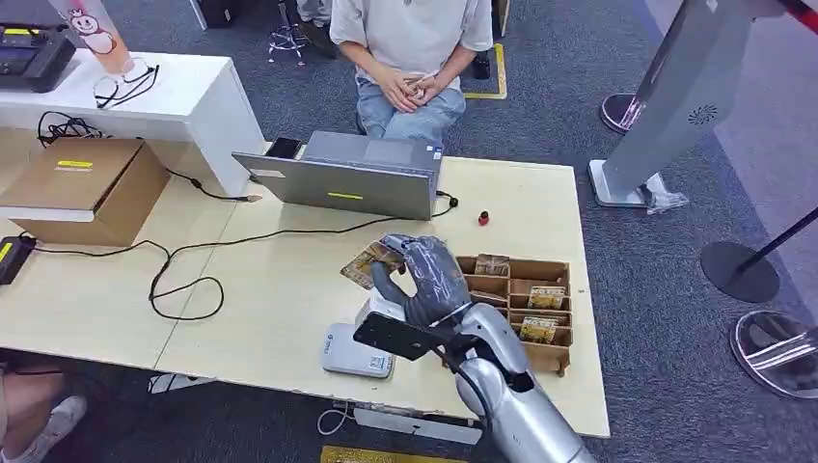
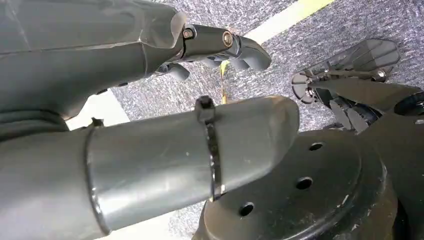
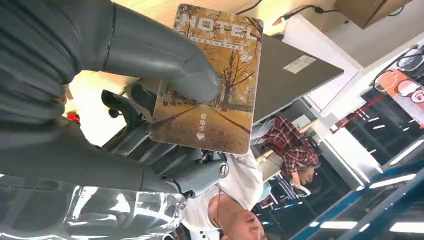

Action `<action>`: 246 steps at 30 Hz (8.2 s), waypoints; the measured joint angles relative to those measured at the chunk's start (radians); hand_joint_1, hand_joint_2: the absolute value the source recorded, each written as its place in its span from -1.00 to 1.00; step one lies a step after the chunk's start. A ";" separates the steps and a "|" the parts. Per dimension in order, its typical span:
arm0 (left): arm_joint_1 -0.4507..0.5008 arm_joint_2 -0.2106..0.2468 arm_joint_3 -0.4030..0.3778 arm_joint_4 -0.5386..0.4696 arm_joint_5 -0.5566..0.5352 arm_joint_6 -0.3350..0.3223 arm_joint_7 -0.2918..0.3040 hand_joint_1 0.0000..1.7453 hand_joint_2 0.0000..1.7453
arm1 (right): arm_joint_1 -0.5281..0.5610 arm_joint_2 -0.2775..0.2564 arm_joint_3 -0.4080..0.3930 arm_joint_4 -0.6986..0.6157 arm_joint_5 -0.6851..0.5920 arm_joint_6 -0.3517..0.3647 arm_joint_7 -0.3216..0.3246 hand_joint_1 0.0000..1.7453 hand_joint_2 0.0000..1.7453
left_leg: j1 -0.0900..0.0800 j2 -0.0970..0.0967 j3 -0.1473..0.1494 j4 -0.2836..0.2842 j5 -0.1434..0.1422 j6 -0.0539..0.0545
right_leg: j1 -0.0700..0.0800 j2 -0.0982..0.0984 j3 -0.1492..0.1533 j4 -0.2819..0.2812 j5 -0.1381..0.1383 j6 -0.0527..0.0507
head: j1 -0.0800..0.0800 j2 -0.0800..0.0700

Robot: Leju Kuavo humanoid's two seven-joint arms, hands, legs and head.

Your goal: Pass the card to the sensor for recognition and then transmit it.

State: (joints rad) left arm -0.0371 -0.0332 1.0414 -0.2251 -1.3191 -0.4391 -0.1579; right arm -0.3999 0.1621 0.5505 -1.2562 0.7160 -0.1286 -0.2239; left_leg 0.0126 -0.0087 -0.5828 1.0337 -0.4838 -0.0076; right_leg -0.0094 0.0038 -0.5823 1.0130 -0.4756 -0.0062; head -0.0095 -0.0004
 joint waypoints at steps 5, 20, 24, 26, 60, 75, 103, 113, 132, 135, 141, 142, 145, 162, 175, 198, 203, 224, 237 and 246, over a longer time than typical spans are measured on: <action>0.000 0.000 0.000 0.000 0.000 0.000 0.000 -1.00 -1.00 | 0.000 0.000 0.001 -0.004 -0.008 0.008 -0.001 1.00 1.00 | 0.000 0.000 0.000 0.000 0.000 0.000 | 0.000 0.000 0.000 0.000 0.000 0.000 | 0.000 0.000; 0.000 0.000 0.000 0.000 0.009 0.000 0.000 -1.00 -1.00 | 0.008 0.000 0.077 0.102 -0.136 0.100 -0.001 1.00 1.00 | 0.000 0.000 0.000 0.000 0.000 0.000 | 0.000 0.000 0.000 0.000 0.000 0.000 | 0.000 0.000; 0.000 0.000 0.001 0.000 0.014 0.001 0.001 -1.00 -1.00 | -0.001 0.000 0.095 0.170 -0.138 0.100 0.000 1.00 1.00 | 0.000 0.000 0.000 0.000 0.000 0.000 | 0.000 0.000 0.000 0.000 0.000 0.000 | 0.000 0.000; 0.000 0.000 0.002 0.000 0.018 0.001 0.001 -1.00 -1.00 | -0.004 0.003 0.102 0.198 -0.139 0.100 0.000 1.00 1.00 | 0.000 0.000 0.000 0.000 0.000 0.000 | 0.000 0.000 0.000 0.000 0.000 0.000 | 0.000 0.000; 0.005 0.000 0.009 0.000 0.030 -0.003 0.007 -1.00 -1.00 | -0.043 0.040 0.151 0.340 -0.131 0.095 0.016 1.00 1.00 | 0.000 0.000 0.000 0.000 0.000 0.000 | 0.000 0.000 0.000 0.000 0.000 0.000 | 0.000 0.000; 0.006 0.000 0.009 0.000 0.030 -0.006 0.010 -1.00 -1.00 | -0.057 0.055 0.168 0.383 -0.124 0.076 0.055 1.00 1.00 | 0.000 0.000 0.000 0.000 0.000 0.000 | 0.000 0.000 0.000 0.000 0.000 0.000 | 0.000 0.000; 0.005 0.000 0.011 -0.001 0.029 -0.006 0.016 -1.00 -1.00 | -0.093 0.089 0.210 0.514 -0.066 0.029 0.105 1.00 1.00 | 0.000 0.000 0.000 0.000 0.000 0.000 | 0.000 0.000 0.000 0.000 0.000 0.000 | 0.000 0.000; 0.005 0.000 0.020 -0.001 0.031 -0.006 0.016 -1.00 -1.00 | -0.094 0.104 0.227 0.550 -0.050 0.030 0.108 1.00 1.00 | 0.000 0.000 0.000 0.000 0.000 0.000 | 0.000 0.000 0.000 0.000 0.000 0.000 | 0.000 0.000; 0.006 0.001 0.027 0.000 0.034 -0.004 0.016 -1.00 -1.00 | -0.114 0.122 0.245 0.619 -0.091 -0.005 0.129 1.00 1.00 | 0.000 0.000 0.000 0.000 0.000 0.000 | 0.000 0.000 0.000 0.000 0.000 0.000 | 0.000 0.000; 0.006 0.002 0.027 0.000 0.034 -0.004 0.016 -1.00 -1.00 | -0.122 0.122 0.241 0.633 -0.099 -0.008 0.130 1.00 1.00 | 0.000 0.000 0.000 0.000 0.000 0.000 | 0.000 0.000 0.000 0.000 0.000 0.000 | 0.000 0.000; 0.006 0.003 0.027 0.000 0.034 -0.004 0.019 -1.00 -1.00 | -0.133 0.122 0.233 0.655 -0.108 -0.011 0.133 1.00 1.00 | 0.000 0.000 0.000 0.000 0.000 0.000 | 0.000 0.000 0.000 0.000 0.000 0.000 | 0.000 0.000; 0.006 0.003 0.028 0.000 0.034 -0.004 0.019 -1.00 -1.00 | -0.135 0.122 0.230 0.658 -0.108 -0.011 0.134 1.00 1.00 | 0.000 0.000 0.000 0.000 0.000 0.000 | 0.000 0.000 0.000 0.000 0.000 0.000 | 0.000 0.000; 0.005 0.003 0.028 0.000 0.034 -0.003 0.022 -1.00 -1.00 | -0.140 0.124 0.222 0.669 -0.108 -0.012 0.141 1.00 1.00 | 0.000 0.000 0.000 0.000 0.000 0.000 | 0.000 0.000 0.000 0.000 0.000 0.000 | 0.000 0.000; 0.000 0.000 0.028 -0.001 0.035 0.002 0.032 -1.00 -1.00 | -0.161 0.136 0.218 0.725 -0.105 -0.016 0.164 1.00 1.00 | 0.000 0.000 0.000 0.000 0.000 0.000 | 0.000 0.000 0.000 0.000 0.000 0.000 | 0.000 0.000; 0.000 0.000 0.028 0.000 0.035 0.001 0.033 -1.00 -1.00 | -0.166 0.139 0.216 0.745 -0.087 -0.026 0.181 1.00 1.00 | 0.000 0.000 0.000 0.000 0.000 0.000 | 0.000 0.000 0.000 0.000 0.000 0.000 | 0.000 0.000; 0.000 0.001 0.028 0.000 0.028 0.002 0.034 -1.00 -1.00 | -0.164 0.139 0.214 0.763 0.003 -0.044 0.253 1.00 1.00 | 0.000 0.000 0.001 0.000 0.000 0.000 | 0.000 0.000 0.000 0.000 0.000 0.000 | 0.000 0.000; 0.000 0.001 0.028 0.000 0.027 0.003 0.034 -1.00 -1.00 | -0.163 0.139 0.214 0.766 0.005 -0.043 0.256 1.00 1.00 | 0.000 0.000 0.001 0.000 0.000 0.000 | 0.000 0.000 0.000 0.000 0.000 0.000 | 0.000 0.000; 0.000 0.002 0.028 0.000 0.027 0.002 0.034 -1.00 -1.00 | -0.163 0.139 0.211 0.771 0.030 -0.037 0.252 1.00 1.00 | 0.000 0.000 0.001 0.000 0.000 0.000 | 0.000 0.000 0.001 0.000 0.000 0.000 | 0.000 0.000; -0.001 0.002 0.028 0.000 0.030 0.002 0.037 -1.00 -1.00 | -0.163 0.142 0.198 0.772 0.038 -0.033 0.252 1.00 1.00 | 0.000 0.000 0.001 0.000 0.000 0.000 | 0.000 0.000 0.001 0.000 0.000 0.000 | 0.000 0.000; -0.003 0.002 0.028 0.000 0.030 0.002 0.041 -1.00 -1.00 | -0.163 0.144 0.197 0.772 0.039 -0.032 0.252 1.00 1.00 | 0.000 0.000 0.002 0.000 0.000 0.000 | 0.000 0.000 0.001 0.000 0.000 0.000 | 0.000 0.000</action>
State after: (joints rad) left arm -0.0405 -0.0313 1.0693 -0.2255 -1.2894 -0.4368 -0.1167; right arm -0.5630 0.3059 0.7477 -0.4837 0.7546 -0.1602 0.0278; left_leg 0.0127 -0.0082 -0.5813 1.0337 -0.4837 -0.0078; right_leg -0.0094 0.0042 -0.5814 1.0129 -0.4755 -0.0063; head -0.0095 -0.0004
